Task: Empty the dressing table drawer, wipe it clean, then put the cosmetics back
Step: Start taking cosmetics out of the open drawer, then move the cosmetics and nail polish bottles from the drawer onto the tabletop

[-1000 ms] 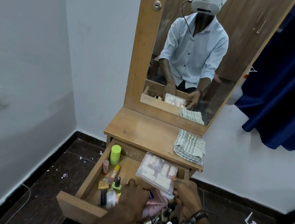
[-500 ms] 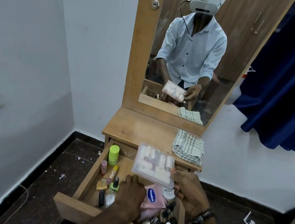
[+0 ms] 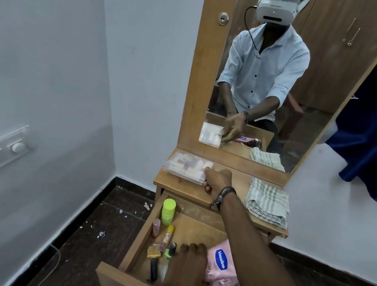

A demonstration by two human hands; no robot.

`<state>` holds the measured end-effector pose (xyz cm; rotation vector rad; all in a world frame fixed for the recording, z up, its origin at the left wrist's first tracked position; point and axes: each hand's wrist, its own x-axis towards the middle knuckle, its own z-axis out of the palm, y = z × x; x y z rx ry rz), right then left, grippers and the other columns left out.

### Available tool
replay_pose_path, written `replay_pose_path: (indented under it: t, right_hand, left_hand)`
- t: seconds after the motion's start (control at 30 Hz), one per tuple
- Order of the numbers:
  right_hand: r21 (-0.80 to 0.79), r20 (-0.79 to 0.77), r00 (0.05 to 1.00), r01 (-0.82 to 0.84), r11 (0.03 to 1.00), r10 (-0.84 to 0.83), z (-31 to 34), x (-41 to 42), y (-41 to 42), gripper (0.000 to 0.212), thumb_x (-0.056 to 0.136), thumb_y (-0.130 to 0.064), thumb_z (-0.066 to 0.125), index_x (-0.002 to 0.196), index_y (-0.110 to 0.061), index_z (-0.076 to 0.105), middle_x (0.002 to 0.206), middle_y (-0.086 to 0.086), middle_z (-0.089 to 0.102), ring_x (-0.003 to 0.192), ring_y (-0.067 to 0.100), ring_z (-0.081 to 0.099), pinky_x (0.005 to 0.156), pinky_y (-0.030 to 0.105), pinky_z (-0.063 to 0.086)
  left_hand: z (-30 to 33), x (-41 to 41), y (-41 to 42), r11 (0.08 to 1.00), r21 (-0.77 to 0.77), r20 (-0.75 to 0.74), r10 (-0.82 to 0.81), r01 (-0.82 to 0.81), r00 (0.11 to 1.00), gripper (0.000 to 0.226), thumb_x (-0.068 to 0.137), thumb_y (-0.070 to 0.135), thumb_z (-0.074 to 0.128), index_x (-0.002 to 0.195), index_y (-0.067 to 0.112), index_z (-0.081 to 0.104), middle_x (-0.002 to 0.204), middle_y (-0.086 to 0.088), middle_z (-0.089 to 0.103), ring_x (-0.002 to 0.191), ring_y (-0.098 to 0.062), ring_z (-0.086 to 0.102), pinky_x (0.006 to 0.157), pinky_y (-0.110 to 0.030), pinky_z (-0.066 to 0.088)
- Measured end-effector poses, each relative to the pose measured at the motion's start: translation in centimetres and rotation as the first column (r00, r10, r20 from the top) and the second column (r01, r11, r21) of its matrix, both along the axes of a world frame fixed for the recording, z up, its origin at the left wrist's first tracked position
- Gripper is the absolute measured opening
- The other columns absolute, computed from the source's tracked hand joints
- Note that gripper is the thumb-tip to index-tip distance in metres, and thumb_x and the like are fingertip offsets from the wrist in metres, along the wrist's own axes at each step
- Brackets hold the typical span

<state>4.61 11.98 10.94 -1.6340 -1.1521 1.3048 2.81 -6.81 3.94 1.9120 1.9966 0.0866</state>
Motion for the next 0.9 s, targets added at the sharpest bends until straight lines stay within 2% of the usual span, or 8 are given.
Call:
replay_pose_path:
  t: [0.1,0.2,0.37,0.57,0.67,0.73,0.83,0.9]
  right_hand:
    - [0.031,0.118,0.993,-0.001,1.000,-0.003,-0.6,-1.2,1.2,0.024,0.085,-0.024,0.061,0.069,-0.006,0.057,0.058,0.011,0.061,0.044,0.023,0.052,0.045,0.027,0.043]
    - [0.072,0.236,0.972,0.008,0.997,-0.025,-0.6,-1.9,1.7,0.021,0.082,-0.026,0.060,0.066,-0.013,0.054,0.074,0.012,0.070,0.061,0.028,0.064,0.058,0.035,0.057]
    - [0.104,0.273,0.961,-0.075,0.992,0.044,-0.1,-1.9,2.2,0.041,0.075,-0.048,0.075,0.075,-0.010,0.058,0.078,0.010,0.070,0.059,0.025,0.066,0.047,0.028,0.051]
    - [0.138,0.540,0.823,-0.296,0.945,0.179,0.1,-1.3,1.2,0.050,0.063,-0.045,0.087,0.066,-0.025,0.041,0.074,-0.005,0.054,0.082,0.021,0.055,0.048,0.024,0.030]
    - [0.167,0.660,0.729,-0.376,0.911,0.180,0.3,-1.5,1.4,0.044,0.069,-0.046,0.083,0.091,-0.015,0.061,0.095,0.004,0.066,0.093,0.027,0.062,0.059,0.027,0.036]
    - [0.171,0.699,0.694,-0.399,0.901,0.175,0.7,-1.4,1.8,0.046,0.074,-0.051,0.076,0.091,-0.011,0.061,0.088,0.006,0.063,0.086,0.026,0.062,0.056,0.030,0.037]
    - [0.206,0.577,0.800,-0.340,0.918,0.167,2.3,-0.1,2.0,0.045,0.084,-0.050,0.068,0.070,-0.008,0.061,0.062,0.005,0.063,0.059,0.020,0.066,0.047,0.028,0.047]
    - [0.232,0.322,0.937,-0.216,0.949,0.135,3.7,1.4,1.9,0.042,0.088,-0.043,0.066,0.080,-0.001,0.067,0.066,0.008,0.065,0.056,0.018,0.065,0.049,0.027,0.053]
  left_hand:
    - [0.5,0.2,0.1,1.000,-0.019,-0.004,-0.007,0.007,1.000,0.064,0.079,0.036,0.073,0.130,0.010,0.045,0.130,-0.013,0.053,0.123,-0.030,0.049,0.096,-0.040,0.045]
    - [1.4,-0.1,0.1,0.999,0.033,-0.011,0.020,-0.020,1.000,0.074,0.037,0.052,0.087,0.096,0.014,0.064,0.091,-0.007,0.068,0.087,-0.023,0.067,0.069,-0.033,0.056]
    - [0.3,0.2,0.0,0.999,0.053,0.063,-0.008,0.005,0.998,0.058,0.086,0.033,0.066,0.133,0.011,0.040,0.134,-0.010,0.049,0.127,-0.028,0.045,0.100,-0.037,0.041]
    - [0.1,-0.2,-0.2,0.984,0.179,0.149,-0.006,-0.022,0.989,0.064,0.080,0.029,0.063,0.137,0.015,0.038,0.133,-0.005,0.050,0.122,-0.024,0.047,0.095,-0.035,0.044]
    - [0.6,-0.4,-0.6,0.962,0.256,0.286,0.022,-0.099,0.958,0.072,0.077,0.034,0.064,0.141,0.018,0.036,0.132,0.000,0.050,0.121,-0.019,0.048,0.090,-0.027,0.043]
    - [0.3,-0.5,-0.8,0.924,0.331,0.371,0.059,-0.191,0.927,0.068,0.069,0.041,0.064,0.131,0.022,0.044,0.118,0.005,0.059,0.107,-0.013,0.058,0.074,-0.014,0.040]
    - [-0.1,-0.6,-0.9,0.865,0.407,0.471,0.078,-0.295,0.879,0.068,0.063,0.051,0.062,0.125,0.029,0.045,0.111,0.009,0.062,0.099,-0.007,0.059,0.074,-0.009,0.039]
    - [0.2,-0.8,-0.6,0.854,0.431,0.479,0.058,-0.293,0.876,0.069,0.067,0.051,0.065,0.130,0.030,0.043,0.118,0.010,0.058,0.104,-0.004,0.053,0.082,-0.017,0.048]
